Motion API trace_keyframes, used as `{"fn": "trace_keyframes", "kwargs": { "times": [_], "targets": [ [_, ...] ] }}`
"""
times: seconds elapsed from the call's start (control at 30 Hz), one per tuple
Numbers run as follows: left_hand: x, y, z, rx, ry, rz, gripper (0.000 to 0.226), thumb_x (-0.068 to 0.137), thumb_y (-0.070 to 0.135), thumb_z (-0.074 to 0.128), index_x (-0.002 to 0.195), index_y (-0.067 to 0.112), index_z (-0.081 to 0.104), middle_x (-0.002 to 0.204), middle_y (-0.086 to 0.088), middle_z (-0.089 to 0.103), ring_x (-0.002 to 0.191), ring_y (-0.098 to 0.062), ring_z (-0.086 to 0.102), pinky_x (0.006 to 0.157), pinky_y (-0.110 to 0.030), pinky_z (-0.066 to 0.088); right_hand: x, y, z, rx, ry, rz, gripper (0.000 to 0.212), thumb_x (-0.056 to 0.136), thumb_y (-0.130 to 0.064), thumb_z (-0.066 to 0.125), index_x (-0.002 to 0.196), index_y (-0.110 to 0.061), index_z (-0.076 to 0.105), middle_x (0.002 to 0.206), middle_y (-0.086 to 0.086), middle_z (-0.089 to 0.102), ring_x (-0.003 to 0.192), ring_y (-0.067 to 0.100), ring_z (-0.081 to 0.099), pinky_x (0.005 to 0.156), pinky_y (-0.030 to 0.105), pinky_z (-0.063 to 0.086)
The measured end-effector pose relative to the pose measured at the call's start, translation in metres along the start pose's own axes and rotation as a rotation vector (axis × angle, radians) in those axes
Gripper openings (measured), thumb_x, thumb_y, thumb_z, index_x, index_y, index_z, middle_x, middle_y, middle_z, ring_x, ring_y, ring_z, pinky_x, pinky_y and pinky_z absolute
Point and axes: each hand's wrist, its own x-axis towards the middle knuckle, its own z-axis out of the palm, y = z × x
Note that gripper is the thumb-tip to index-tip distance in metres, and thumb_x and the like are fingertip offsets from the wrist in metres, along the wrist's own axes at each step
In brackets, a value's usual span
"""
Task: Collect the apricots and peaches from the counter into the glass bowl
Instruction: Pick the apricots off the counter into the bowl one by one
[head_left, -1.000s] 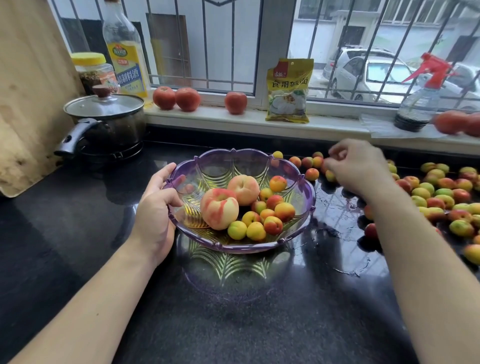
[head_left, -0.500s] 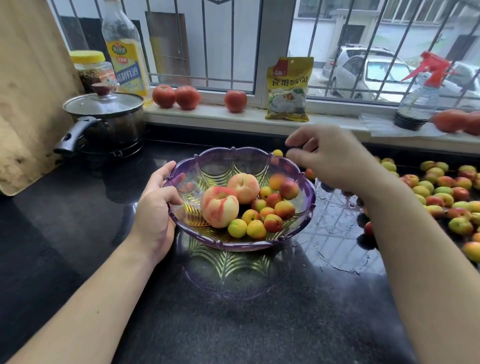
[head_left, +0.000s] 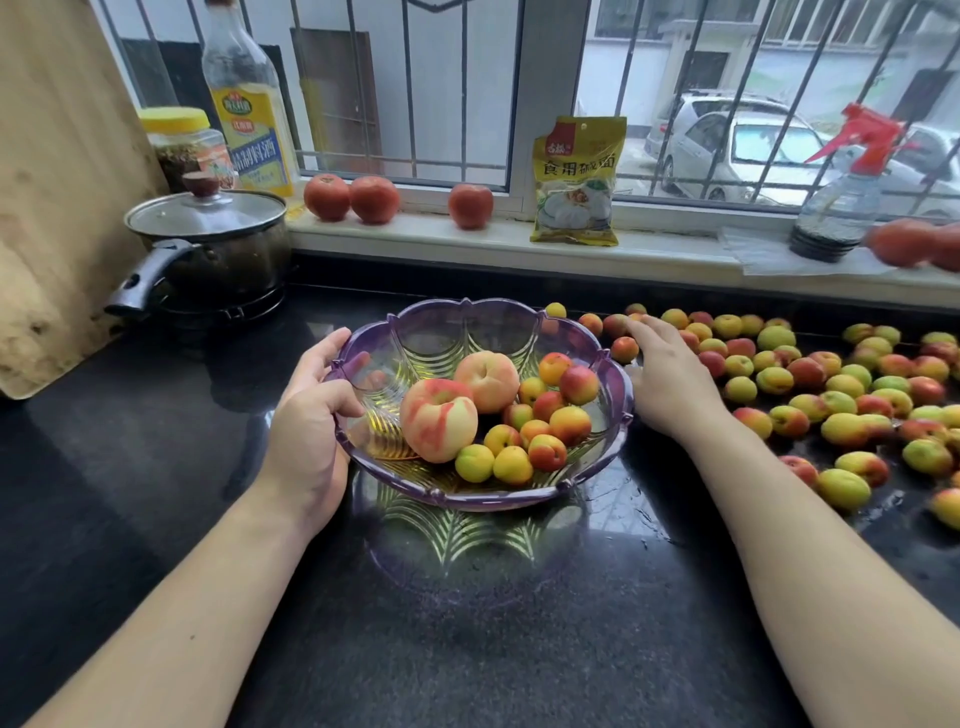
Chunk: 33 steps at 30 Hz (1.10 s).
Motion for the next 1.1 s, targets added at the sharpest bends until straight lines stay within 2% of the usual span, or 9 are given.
{"fn": "trace_keyframes", "kwargs": {
  "times": [0.07,0.17,0.3,0.4,0.5,0.67,0.8,0.9,1.1],
  "targets": [
    [0.0,-0.001,0.0,-0.004,0.004,0.0,0.071,0.087,-0.015,0.033,0.144,0.021,0.057,0.128,-0.009,0.067,0.113,-0.018,0.069,0.083,-0.03,0.062,0.002,-0.002,0.005,-0.085,-0.07,-0.011,0.065,0.101,-0.028,0.059,0.158,-0.032,0.028,0.167,0.0,0.022,0.148,0.028,0.032,0.111,0.049,0.039],
    [0.0,-0.002,-0.002,0.011,-0.011,0.01,0.07,0.088,-0.014,0.034,0.146,0.02,0.056,0.133,-0.01,0.065,0.116,-0.02,0.069,0.092,-0.035,0.061,0.001,-0.006,0.006,-0.114,-0.026,-0.005,0.06,0.099,-0.029,0.062,0.154,-0.026,0.037,0.157,0.006,0.037,0.136,0.033,0.046,0.102,0.047,0.046],
    [0.0,0.0,-0.003,-0.048,0.001,0.046,0.053,0.096,-0.005,0.034,0.137,0.013,0.061,0.117,-0.007,0.069,0.096,-0.012,0.075,0.079,-0.03,0.063,-0.008,-0.012,0.001,-0.116,0.017,0.048,0.048,0.098,-0.032,0.064,0.143,-0.02,0.05,0.143,0.012,0.044,0.118,0.036,0.055,0.092,0.041,0.049],
    [0.006,0.002,-0.009,-0.055,0.058,0.037,0.032,0.103,0.012,0.038,0.106,0.009,0.07,0.093,-0.007,0.069,0.081,-0.019,0.071,0.086,-0.039,0.058,-0.006,-0.012,-0.002,-0.036,0.051,0.028,0.036,0.097,-0.027,0.066,0.129,-0.014,0.059,0.13,0.011,0.055,0.106,0.028,0.056,0.083,0.036,0.044],
    [0.01,0.001,-0.01,-0.054,0.11,0.017,0.03,0.098,0.018,0.051,0.073,0.015,0.068,0.07,-0.001,0.062,0.06,-0.014,0.061,0.063,-0.027,0.052,-0.001,-0.018,-0.027,0.308,0.107,0.108,0.032,0.095,-0.029,0.066,0.122,-0.012,0.064,0.113,0.007,0.067,0.098,0.023,0.063,0.082,0.037,0.052],
    [0.007,-0.002,-0.008,0.021,0.012,0.055,0.023,0.099,0.003,0.048,0.107,0.011,0.068,0.096,-0.006,0.07,0.084,-0.014,0.067,0.077,-0.03,0.055,-0.018,-0.06,-0.082,0.511,-0.034,-0.103,0.031,0.092,-0.03,0.072,0.12,-0.023,0.06,0.103,-0.005,0.067,0.092,0.012,0.065,0.07,0.026,0.049],
    [0.005,-0.001,-0.005,-0.063,-0.062,-0.023,0.041,0.097,-0.003,0.039,0.13,0.006,0.062,0.117,-0.014,0.07,0.095,-0.022,0.07,0.083,-0.034,0.056,-0.034,-0.097,-0.068,0.257,-0.143,-0.349,0.026,0.093,-0.024,0.071,0.116,-0.028,0.062,0.102,-0.011,0.065,0.092,0.003,0.062,0.071,0.018,0.049],
    [0.006,-0.002,-0.006,-0.061,-0.054,-0.019,0.044,0.095,-0.005,0.038,0.13,0.006,0.062,0.12,-0.015,0.068,0.097,-0.023,0.07,0.091,-0.038,0.056,-0.028,-0.116,-0.045,0.085,-0.154,-0.467,0.032,0.095,-0.018,0.066,0.123,-0.031,0.062,0.108,-0.007,0.065,0.098,0.013,0.061,0.079,0.027,0.053],
    [0.002,0.002,-0.007,0.017,-0.076,0.022,0.068,0.094,-0.012,0.033,0.151,0.019,0.055,0.144,-0.007,0.062,0.131,-0.019,0.064,0.113,-0.042,0.05,-0.024,-0.108,-0.047,0.122,-0.126,-0.414,0.027,0.099,-0.017,0.06,0.124,-0.025,0.068,0.111,-0.009,0.067,0.101,0.01,0.06,0.084,0.023,0.045]
  ]
}}
